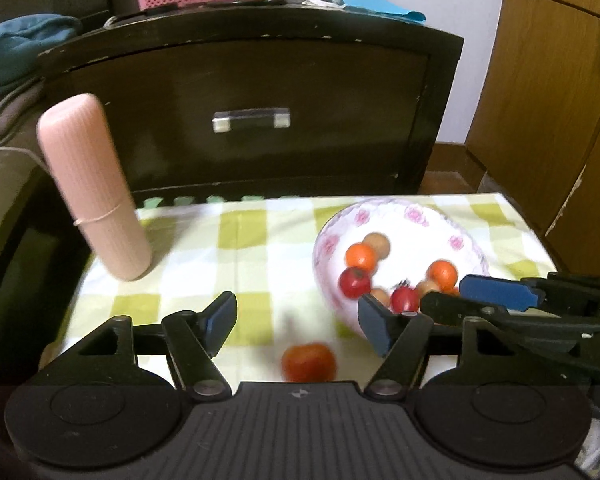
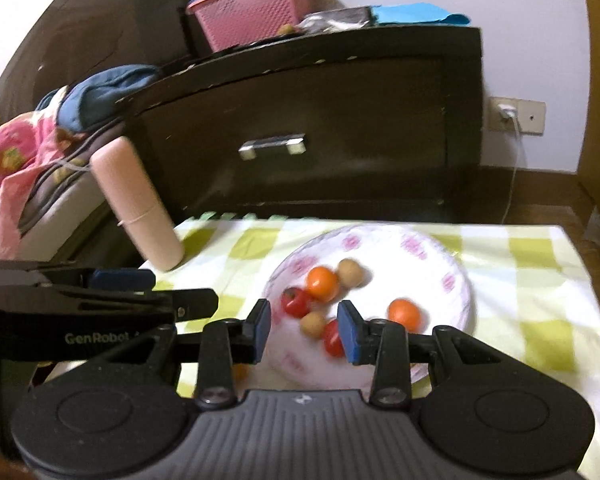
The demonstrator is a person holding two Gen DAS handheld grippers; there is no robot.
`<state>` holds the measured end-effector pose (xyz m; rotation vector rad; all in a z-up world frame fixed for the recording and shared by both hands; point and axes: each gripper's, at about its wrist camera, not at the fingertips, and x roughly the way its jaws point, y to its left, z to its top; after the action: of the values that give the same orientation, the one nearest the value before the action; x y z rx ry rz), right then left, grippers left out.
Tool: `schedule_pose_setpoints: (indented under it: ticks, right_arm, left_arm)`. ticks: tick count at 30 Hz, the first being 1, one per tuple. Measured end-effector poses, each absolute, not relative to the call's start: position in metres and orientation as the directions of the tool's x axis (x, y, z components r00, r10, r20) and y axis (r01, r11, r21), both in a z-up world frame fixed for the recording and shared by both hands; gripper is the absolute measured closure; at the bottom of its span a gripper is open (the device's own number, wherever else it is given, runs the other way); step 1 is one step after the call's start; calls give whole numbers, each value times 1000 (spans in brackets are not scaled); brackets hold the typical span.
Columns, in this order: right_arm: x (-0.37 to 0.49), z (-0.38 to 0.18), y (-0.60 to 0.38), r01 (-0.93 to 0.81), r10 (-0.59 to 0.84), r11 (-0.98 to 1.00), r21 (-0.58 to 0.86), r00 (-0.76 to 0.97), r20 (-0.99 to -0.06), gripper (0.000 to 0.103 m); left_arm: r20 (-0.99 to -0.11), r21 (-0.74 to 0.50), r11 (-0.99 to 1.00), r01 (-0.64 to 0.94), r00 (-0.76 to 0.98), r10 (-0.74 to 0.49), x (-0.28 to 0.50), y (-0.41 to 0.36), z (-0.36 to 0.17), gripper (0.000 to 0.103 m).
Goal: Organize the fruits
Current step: 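Withdraw both tools and grasp a red cherry tomato with the right tool, then grasp the large red tomato with the left tool while the right tool holds the cherry tomato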
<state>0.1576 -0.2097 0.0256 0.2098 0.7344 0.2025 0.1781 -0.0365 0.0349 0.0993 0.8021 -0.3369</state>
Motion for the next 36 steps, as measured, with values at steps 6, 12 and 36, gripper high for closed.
schedule_pose_setpoints:
  ticks: [6, 12, 36]
  right_arm:
    - [141, 8, -170, -201, 288, 958, 206, 665, -689, 66]
    - [139, -10, -142, -272, 331, 941, 201, 616, -714, 66]
    - [149, -31, -124, -303, 330, 935, 184, 557, -762, 74]
  left_arm:
    - [-729, -33, 951, 307, 644, -233, 175, -11, 32, 30]
    - [-733, -53, 952, 302, 636, -242, 176, 0, 32, 28]
    - [-765, -78, 937, 340, 583, -275, 184, -8, 15, 25]
